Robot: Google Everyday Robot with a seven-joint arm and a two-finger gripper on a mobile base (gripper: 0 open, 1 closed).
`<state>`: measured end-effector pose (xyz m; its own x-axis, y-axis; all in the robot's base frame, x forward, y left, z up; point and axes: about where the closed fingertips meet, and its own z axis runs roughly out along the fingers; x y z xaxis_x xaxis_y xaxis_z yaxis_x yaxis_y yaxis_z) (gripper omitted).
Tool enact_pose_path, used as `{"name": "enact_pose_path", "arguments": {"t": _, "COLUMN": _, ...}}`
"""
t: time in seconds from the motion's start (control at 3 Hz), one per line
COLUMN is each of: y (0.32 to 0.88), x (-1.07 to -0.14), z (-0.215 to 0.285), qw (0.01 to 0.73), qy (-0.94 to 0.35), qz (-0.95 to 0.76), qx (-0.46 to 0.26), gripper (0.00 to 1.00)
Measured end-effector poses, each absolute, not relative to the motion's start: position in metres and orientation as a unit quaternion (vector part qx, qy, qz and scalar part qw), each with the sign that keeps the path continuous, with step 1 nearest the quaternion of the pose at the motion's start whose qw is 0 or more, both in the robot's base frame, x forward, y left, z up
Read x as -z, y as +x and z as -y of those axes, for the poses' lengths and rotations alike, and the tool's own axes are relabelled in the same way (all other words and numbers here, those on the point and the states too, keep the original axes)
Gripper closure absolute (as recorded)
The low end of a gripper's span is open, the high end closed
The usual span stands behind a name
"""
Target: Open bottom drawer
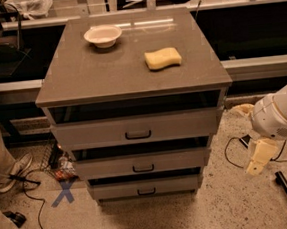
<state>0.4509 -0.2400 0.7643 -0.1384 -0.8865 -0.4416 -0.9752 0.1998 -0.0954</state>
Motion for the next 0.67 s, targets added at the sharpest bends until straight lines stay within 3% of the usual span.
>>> {"name": "enact_pose_path", "arguments": {"t": 0.67, "y": 0.452, "x": -0.679, "z": 0.225, "qw": 0.195, "qy": -0.659, "qz": -0.722, "qx": -0.079, "gripper": 0.00}}
